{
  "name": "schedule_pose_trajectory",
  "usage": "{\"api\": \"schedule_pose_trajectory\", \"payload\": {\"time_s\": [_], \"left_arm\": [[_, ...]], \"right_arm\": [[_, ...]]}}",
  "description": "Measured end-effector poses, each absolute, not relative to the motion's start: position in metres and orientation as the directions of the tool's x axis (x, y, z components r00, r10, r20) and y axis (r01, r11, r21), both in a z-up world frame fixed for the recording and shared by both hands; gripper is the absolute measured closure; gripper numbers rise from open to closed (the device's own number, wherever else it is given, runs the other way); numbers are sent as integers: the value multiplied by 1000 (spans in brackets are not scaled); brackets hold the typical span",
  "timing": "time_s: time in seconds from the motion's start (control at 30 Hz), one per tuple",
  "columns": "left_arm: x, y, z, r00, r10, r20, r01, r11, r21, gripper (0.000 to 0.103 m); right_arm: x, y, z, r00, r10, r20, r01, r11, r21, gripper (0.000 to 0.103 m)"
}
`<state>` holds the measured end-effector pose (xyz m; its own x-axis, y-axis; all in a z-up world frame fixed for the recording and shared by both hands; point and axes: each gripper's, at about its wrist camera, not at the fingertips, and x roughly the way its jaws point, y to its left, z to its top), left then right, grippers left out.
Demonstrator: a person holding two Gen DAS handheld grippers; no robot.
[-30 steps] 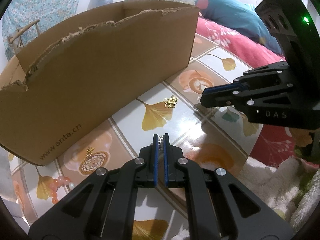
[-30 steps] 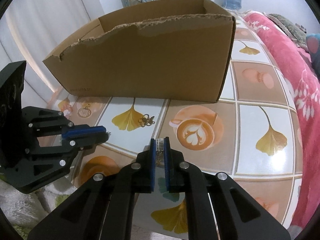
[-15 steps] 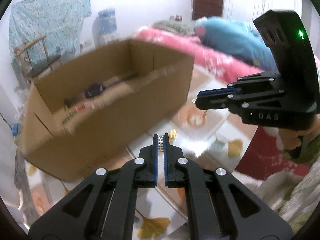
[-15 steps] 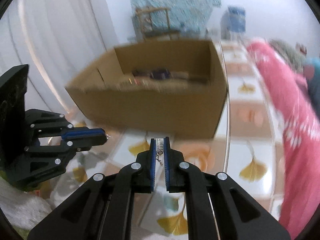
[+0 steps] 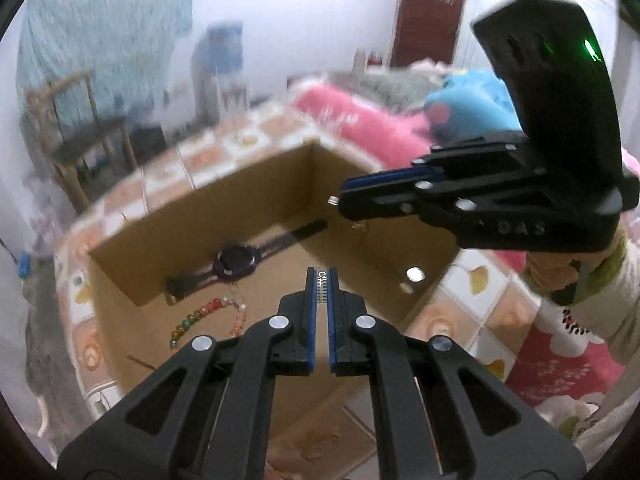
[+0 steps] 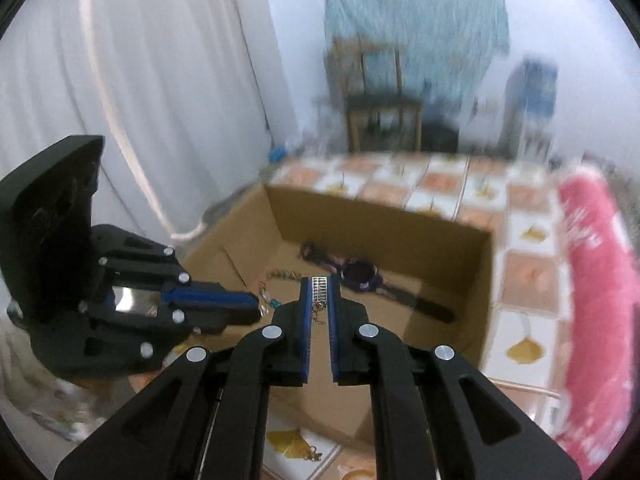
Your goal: Organize jewelry
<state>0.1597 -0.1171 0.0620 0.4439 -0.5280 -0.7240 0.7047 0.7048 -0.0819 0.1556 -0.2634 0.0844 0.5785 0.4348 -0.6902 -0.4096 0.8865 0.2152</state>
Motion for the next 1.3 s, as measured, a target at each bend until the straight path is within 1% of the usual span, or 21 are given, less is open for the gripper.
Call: {"api": "schedule_pose_trajectory", "payload": {"time_s": [0.03, 0.17, 0.3, 0.37, 0.47, 0.53, 0.7, 0.83, 0.87, 0.9, 0.93, 1.0, 1.03, 1.07, 1.1, 1.13, 1.17, 1.27, 1.3], "left_arm": [[173, -122, 55, 410, -510, -757, 705, 703, -92, 99], [210, -141, 30, 330, -440, -835, 705, 704, -92, 99], [224, -150, 13, 270, -393, -879, 701, 706, -101, 99], [229, -154, 7, 247, -379, -892, 695, 711, -110, 99], [234, -152, 9, 249, -387, -888, 682, 721, -123, 98], [237, -149, 9, 257, -391, -884, 670, 731, -128, 97], [238, -143, 14, 273, -399, -875, 652, 746, -136, 97], [235, -141, 20, 305, -399, -865, 652, 750, -116, 96], [232, -140, 23, 315, -401, -860, 650, 751, -113, 94], [231, -139, 26, 326, -403, -855, 649, 753, -107, 92], [227, -136, 31, 347, -405, -846, 648, 756, -97, 88], [216, -131, 44, 391, -414, -822, 648, 758, -73, 85], [211, -129, 50, 408, -420, -811, 649, 758, -66, 80], [199, -123, 60, 435, -437, -787, 652, 756, -60, 70], [190, -118, 67, 453, -449, -770, 652, 756, -57, 62], [180, -114, 72, 470, -458, -755, 651, 757, -53, 46], [169, -109, 77, 486, -466, -739, 652, 757, -49, 36], [132, -89, 82, 519, -498, -694, 650, 757, -57, 27], [119, -81, 80, 526, -505, -685, 642, 763, -70, 27]], "right_arm": [[169, -263, 77, 543, 434, -719, -400, 886, 234, 95], [218, -263, 41, 399, 410, -821, -343, 896, 281, 95], [232, -257, 20, 332, 360, -872, -324, 911, 253, 95], [234, -256, 16, 334, 344, -877, -327, 916, 235, 95], [233, -259, 16, 357, 316, -879, -322, 925, 201, 94], [236, -263, 16, 359, 326, -875, -310, 926, 218, 94], [238, -273, 20, 384, 326, -864, -286, 932, 225, 93], [234, -278, 26, 410, 329, -851, -276, 934, 229, 85], [232, -279, 29, 419, 334, -844, -275, 933, 233, 85], [230, -280, 31, 425, 338, -840, -276, 932, 235, 84], [226, -283, 36, 439, 343, -831, -273, 931, 240, 82], [216, -288, 48, 470, 356, -808, -269, 929, 253, 79], [211, -290, 54, 484, 366, -795, -272, 926, 262, 76], [201, -294, 64, 510, 383, -770, -276, 921, 275, 71], [188, -299, 74, 541, 399, -741, -280, 916, 289, 68], [175, -304, 83, 568, 412, -712, -288, 910, 297, 62], [161, -307, 90, 594, 421, -686, -297, 907, 299, 60], [115, -314, 103, 656, 430, -620, -325, 903, 281, 57], [99, -317, 103, 669, 434, -604, -329, 901, 283, 56]]}}
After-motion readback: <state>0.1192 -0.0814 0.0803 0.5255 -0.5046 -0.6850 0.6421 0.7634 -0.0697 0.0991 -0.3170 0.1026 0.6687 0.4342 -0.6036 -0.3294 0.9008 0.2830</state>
